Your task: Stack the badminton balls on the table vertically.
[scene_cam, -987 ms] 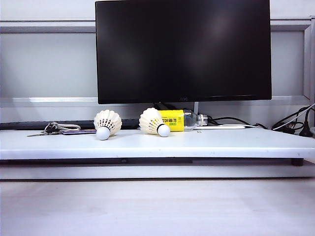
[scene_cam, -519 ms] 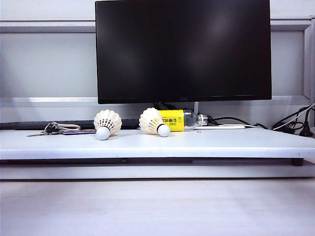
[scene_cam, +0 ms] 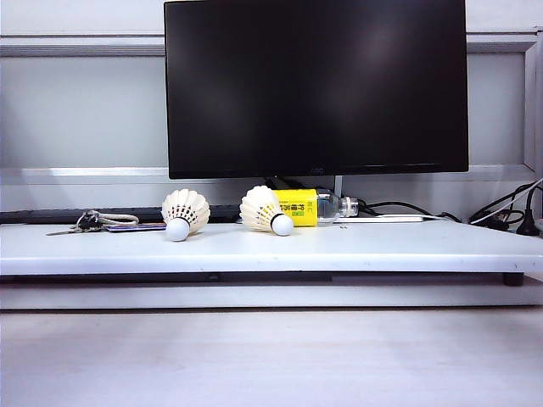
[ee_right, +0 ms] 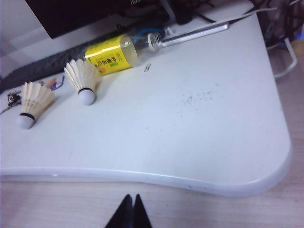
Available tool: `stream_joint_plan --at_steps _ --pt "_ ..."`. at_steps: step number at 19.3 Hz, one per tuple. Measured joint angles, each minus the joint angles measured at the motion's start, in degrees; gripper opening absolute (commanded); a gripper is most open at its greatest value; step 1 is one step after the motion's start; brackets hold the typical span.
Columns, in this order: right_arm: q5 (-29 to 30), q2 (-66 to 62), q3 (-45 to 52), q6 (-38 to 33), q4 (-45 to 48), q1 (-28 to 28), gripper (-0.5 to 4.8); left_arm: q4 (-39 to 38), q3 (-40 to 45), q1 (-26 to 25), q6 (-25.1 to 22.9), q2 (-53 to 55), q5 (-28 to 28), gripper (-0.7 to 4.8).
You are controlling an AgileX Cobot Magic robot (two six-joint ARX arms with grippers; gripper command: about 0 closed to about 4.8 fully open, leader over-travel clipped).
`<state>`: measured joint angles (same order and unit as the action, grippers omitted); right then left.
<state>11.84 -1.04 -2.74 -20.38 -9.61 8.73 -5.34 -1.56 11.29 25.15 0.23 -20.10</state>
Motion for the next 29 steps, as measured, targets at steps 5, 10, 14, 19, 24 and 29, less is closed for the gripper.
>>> stream_joint_plan --at_steps 5,10,14,19,24,29 --pt "0.5 0.0 0.0 -0.3 0.1 0.2 0.00 0.0 -4.4 5.2 -1.4 2.6 4.1 3.19" --pt "1.4 0.0 0.0 -0.4 0.1 0.2 0.00 -4.8 -16.9 6.4 -4.0 25.8 3.7 3.21" --pt "3.0 0.0 0.0 -0.4 0.1 0.2 0.00 -5.6 -29.1 6.4 -9.2 46.1 5.8 3.66" --pt "3.3 0.0 0.0 -0.4 0.1 0.2 0.00 -6.6 -39.5 6.5 -11.1 65.5 7.3 4.01" --pt "3.4 0.0 0.0 -0.4 0.1 0.2 0.00 -6.4 -46.5 11.4 -10.3 74.5 13.3 4.01" --pt "3.3 0.0 0.0 -0.4 0.1 0.2 0.00 -6.1 -53.0 23.2 -13.8 81.3 30.6 4.01"
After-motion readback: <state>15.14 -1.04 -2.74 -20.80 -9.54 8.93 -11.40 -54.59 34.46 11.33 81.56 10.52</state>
